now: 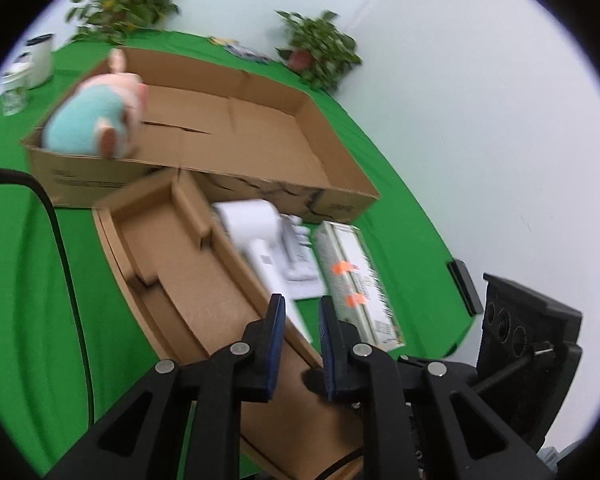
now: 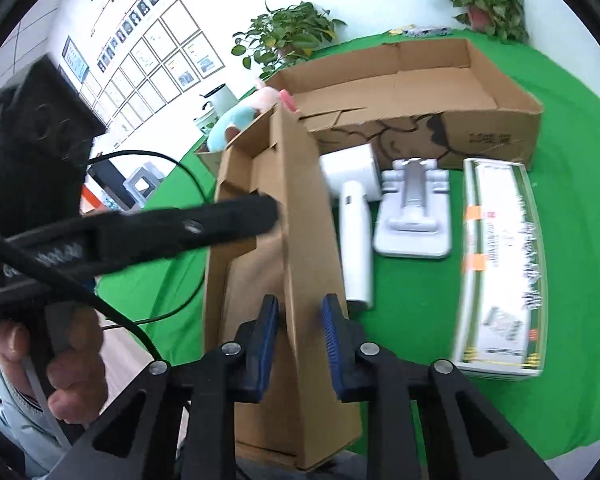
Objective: Organize objects
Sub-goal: 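Turn the cardboard insert open side up with the left gripper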
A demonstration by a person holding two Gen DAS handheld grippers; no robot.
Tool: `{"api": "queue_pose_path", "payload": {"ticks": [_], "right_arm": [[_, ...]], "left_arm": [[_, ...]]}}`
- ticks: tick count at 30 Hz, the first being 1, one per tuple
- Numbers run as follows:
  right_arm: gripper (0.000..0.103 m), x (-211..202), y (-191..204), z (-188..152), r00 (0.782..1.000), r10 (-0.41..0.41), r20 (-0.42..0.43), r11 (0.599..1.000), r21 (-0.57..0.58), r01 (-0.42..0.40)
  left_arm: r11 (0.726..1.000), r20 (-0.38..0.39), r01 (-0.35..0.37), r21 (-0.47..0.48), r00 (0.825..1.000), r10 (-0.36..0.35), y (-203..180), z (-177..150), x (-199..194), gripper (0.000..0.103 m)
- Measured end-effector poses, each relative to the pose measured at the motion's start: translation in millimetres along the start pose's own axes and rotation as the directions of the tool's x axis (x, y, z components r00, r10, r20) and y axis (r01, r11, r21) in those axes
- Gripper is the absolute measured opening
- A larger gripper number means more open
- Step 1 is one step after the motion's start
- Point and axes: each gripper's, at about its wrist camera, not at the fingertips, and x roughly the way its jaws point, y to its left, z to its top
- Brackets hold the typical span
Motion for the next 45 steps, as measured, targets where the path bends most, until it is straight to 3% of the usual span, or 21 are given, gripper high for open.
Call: {"api": "queue_pose_path", "payload": {"ticks": [4,9,11,13,15,18,22,25,26,30,32,34,41,45], "right_arm": [[0.009,25,9,-3,0.998,0.028,-0.05,0.999,0.033,-0.026],[0.018,32,27,-3,0.997,0.019,-0.074,1.0,-0.021,-0.02],[0.032,32,32,-1,0.997,0.023,-0.071,0.999,-0.034,-0.025],[0.039,33,36,2,0.998,-0.007,-0.06,0.998,-0.059,0.003],[0.039,38,40,6,0.998,-0.033,-0.058,0.997,-0.072,0.029],[0.033,43,54,5,0.995,-0.063,-0.072,0.99,-0.129,0.054],[0.033,34,73,-5,0.997,-0.02,-0.069,0.984,-0.176,0.007],[0.033,33,68,0,0.997,-0.071,-0.037,0.985,-0.161,0.064],[0.033,37,63,5,0.996,-0.08,-0.042,0.988,-0.136,0.074],[0.033,47,62,15,0.994,-0.108,-0.028,0.985,-0.138,0.103],[0.025,55,66,18,0.99,-0.136,-0.017,0.98,-0.148,0.132],[0.014,61,67,17,0.985,-0.173,-0.005,0.973,-0.157,0.17],[0.012,61,68,15,0.984,-0.177,0.017,0.975,-0.136,0.178],[0.01,54,67,17,0.986,-0.16,0.043,0.98,-0.115,0.164]], "left_arm": [[0.993,0.032,-0.092,-0.079,0.995,0.094,36,-7,-25,0.015],[0.977,-0.018,-0.159,-0.145,0.987,0.158,72,-21,-33,0.023],[0.977,-0.033,-0.155,-0.145,0.988,0.152,78,-23,-30,0.024],[0.981,-0.037,-0.146,-0.129,0.989,0.142,76,-23,-21,0.025],[0.984,-0.039,-0.135,-0.117,0.991,0.132,76,-19,-17,0.039],[0.986,-0.043,-0.14,-0.089,0.99,0.137,71,-16,-11,0.051],[0.983,-0.046,-0.152,-0.098,0.988,0.148,77,-19,-11,0.051],[0.98,-0.055,-0.171,-0.104,0.985,0.166,82,-21,-9,0.051],[0.981,-0.057,-0.17,-0.099,0.985,0.164,83,-20,-8,0.05],[0.978,-0.078,-0.197,-0.066,0.978,0.192,80,-19,0,0.025],[0.974,-0.078,-0.219,-0.063,0.974,0.214,80,-19,1,0.015],[0.973,-0.078,-0.221,-0.071,0.973,0.216,82,-21,0,0.014],[0.963,-0.074,-0.266,-0.05,0.962,0.262,74,-24,-2,0.013],[0.961,-0.018,-0.276,-0.019,0.961,0.275,59,-21,-17,0.012]]}}
